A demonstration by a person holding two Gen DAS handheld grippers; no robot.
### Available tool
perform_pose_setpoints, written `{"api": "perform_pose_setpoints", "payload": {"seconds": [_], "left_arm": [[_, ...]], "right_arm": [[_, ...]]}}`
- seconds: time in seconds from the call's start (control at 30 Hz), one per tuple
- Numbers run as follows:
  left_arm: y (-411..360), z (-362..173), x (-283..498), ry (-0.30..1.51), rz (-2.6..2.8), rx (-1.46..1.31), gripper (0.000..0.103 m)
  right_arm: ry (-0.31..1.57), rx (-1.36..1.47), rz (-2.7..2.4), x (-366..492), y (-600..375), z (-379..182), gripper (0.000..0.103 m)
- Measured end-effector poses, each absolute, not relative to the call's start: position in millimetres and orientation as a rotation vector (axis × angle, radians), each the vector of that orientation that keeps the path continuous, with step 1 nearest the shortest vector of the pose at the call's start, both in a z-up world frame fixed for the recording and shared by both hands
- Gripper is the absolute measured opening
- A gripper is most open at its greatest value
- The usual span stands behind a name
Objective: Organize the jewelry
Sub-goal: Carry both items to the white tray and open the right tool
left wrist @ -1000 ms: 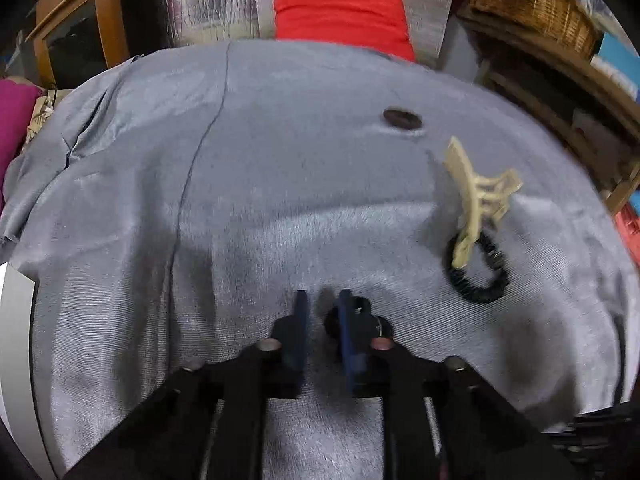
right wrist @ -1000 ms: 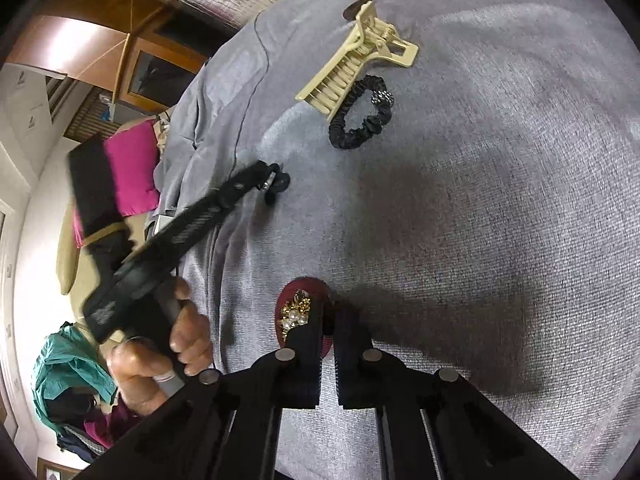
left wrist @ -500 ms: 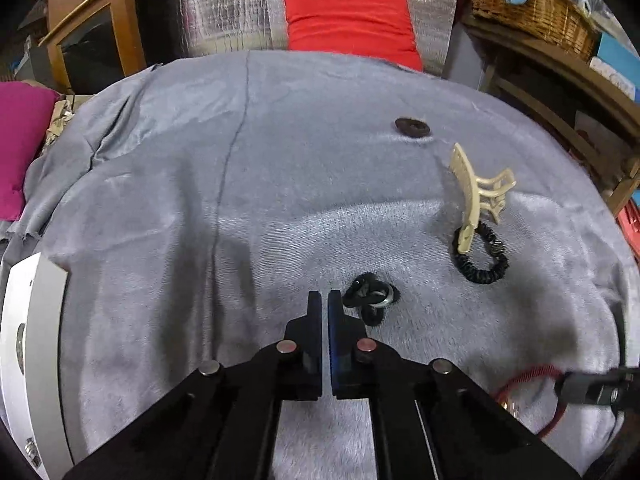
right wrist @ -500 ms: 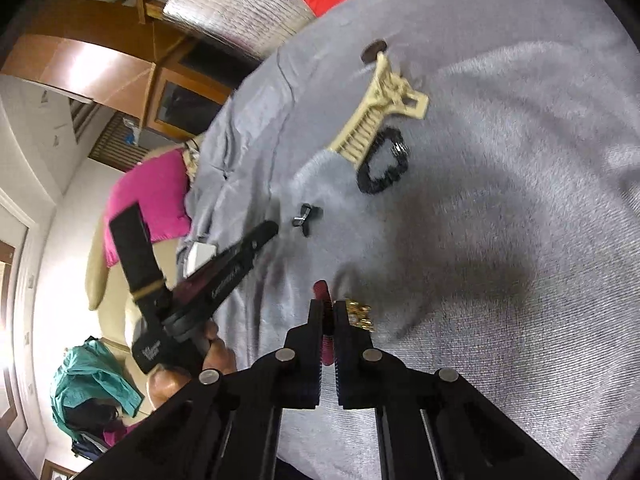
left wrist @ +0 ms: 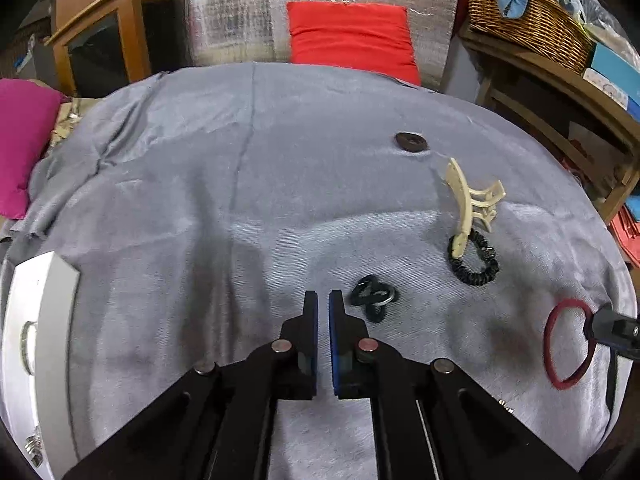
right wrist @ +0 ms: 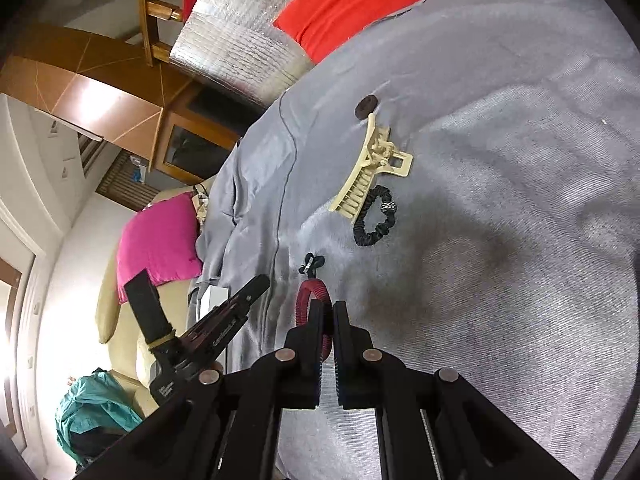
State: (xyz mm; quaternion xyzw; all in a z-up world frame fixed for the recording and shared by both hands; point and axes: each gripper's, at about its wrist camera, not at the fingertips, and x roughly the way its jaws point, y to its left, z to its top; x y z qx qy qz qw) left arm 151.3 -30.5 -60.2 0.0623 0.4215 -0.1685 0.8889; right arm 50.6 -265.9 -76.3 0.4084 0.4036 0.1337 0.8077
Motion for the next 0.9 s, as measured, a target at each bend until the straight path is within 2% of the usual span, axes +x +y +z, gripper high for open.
{"api": "perform_pose_setpoints", "payload": {"seconds": [0.03,0.1,0.13,0.17,0.27,0.3,0.33,0.37,0.4,0.5,0.9], "left_arm": [[-34.7,-62.4,154.0,0.881,-0.358,0.132,0.016],[-44.8,-66.9,156.7,0.877,-0.357,0.152,0.056],[-50.5,-68.7,157.7,0.866,-0.348,0.165,0.061],[-56.1,-70.4,158.4,0.859,-0.349,0.175,0.062],[-68.4,-80.3,163.0,0.891,-0.363,0.193,0.062],[-70.1,-85.4,164.8,0.907,-0.347,0.206,0.059],[-71.6,-91.5,166.0,0.928,-0.338,0.213,0.049],[-70.4,-96.2,168.0,0.948,-0.354,0.202,0.024],[-68.7,-96.8,168.1,0.95,-0.372,0.181,0.021],[-64.3,-90.6,163.8,0.924,-0.365,0.186,0.018],[-20.1,-32.7,120.9,0.817,-0.385,0.069,0.018]], "right_arm": [[0.866,0.877,0.283,51.5,-266.6,-77.1,0.005],[0.867,0.883,0.281,49.9,-270.9,-78.4,0.005],[0.868,0.889,0.278,50.5,-272.1,-79.1,0.005],[0.869,0.894,0.279,50.7,-273.0,-80.1,0.005],[0.873,0.895,0.278,53.8,-272.6,-80.8,0.005],[0.875,0.897,0.282,54.4,-272.2,-81.1,0.005],[0.878,0.893,0.283,55.1,-271.7,-81.2,0.005],[0.88,0.891,0.282,55.5,-271.3,-81.3,0.005],[0.881,0.894,0.284,55.1,-271.3,-81.3,0.005],[0.881,0.891,0.289,55.7,-270.8,-80.6,0.005],[0.858,0.842,0.298,56.0,-249.4,-71.9,0.005]]}}
